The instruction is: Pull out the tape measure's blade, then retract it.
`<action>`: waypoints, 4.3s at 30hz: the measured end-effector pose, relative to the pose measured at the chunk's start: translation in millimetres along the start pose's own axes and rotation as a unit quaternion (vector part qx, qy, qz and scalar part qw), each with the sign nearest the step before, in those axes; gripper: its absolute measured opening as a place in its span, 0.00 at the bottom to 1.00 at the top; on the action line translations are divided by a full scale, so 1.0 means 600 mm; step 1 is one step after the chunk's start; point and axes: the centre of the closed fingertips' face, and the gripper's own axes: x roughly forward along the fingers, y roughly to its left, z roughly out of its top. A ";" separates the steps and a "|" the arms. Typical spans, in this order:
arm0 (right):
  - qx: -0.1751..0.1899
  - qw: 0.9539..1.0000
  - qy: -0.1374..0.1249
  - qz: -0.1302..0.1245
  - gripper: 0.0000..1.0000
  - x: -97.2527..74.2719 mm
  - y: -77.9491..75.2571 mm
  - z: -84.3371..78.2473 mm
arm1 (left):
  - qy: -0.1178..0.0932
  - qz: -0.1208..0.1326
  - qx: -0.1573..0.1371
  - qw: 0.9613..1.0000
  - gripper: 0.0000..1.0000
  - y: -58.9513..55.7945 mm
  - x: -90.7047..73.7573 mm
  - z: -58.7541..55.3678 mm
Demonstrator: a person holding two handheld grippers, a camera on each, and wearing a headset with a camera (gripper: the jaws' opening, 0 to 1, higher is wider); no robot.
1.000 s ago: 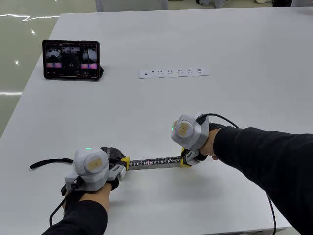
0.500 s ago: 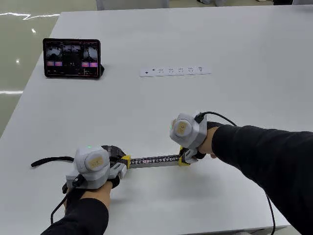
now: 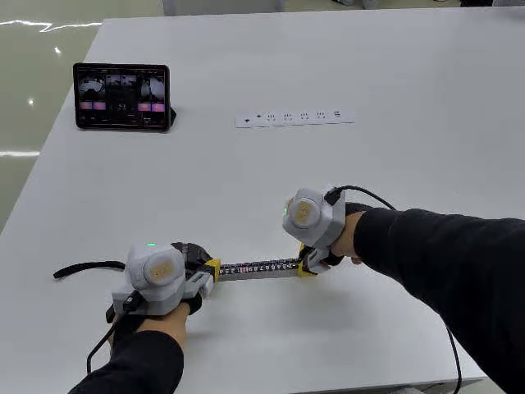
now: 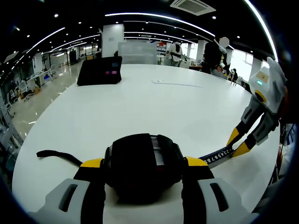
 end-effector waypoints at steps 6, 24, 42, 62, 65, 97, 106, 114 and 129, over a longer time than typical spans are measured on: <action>0.002 1.000 0.000 -0.001 0.10 0.001 0.000 0.004 | 0.000 0.000 0.001 1.000 0.63 0.000 0.000 0.000; 0.002 1.000 0.001 0.002 0.10 0.004 0.001 0.012 | 0.001 0.001 0.000 1.000 0.63 -0.001 0.000 0.000; 0.002 1.000 0.001 0.003 0.10 0.007 0.002 0.022 | 0.002 0.000 0.000 1.000 0.63 -0.002 -0.001 0.000; 0.010 1.000 -0.003 0.004 0.10 0.011 0.003 0.034 | 0.005 -0.005 -0.009 1.000 0.62 -0.002 -0.001 -0.001; 0.010 1.000 -0.004 0.005 0.10 0.012 0.003 0.036 | 0.005 -0.005 -0.010 1.000 0.62 -0.002 -0.001 0.000; 0.005 1.000 -0.004 0.002 0.10 0.019 0.006 0.058 | -0.006 -0.007 -0.005 1.000 0.63 -0.002 -0.001 0.001; 0.008 1.000 -0.008 0.001 0.10 0.021 0.006 0.061 | -0.020 -0.012 -0.009 1.000 0.63 -0.001 -0.001 0.003; 0.008 1.000 -0.010 0.001 0.10 0.023 0.006 0.064 | -0.015 -0.019 -0.009 1.000 0.62 -0.002 -0.002 0.002; 0.008 1.000 -0.016 0.002 0.10 0.026 0.009 0.075 | -0.015 -0.023 -0.012 1.000 0.62 -0.001 -0.003 0.001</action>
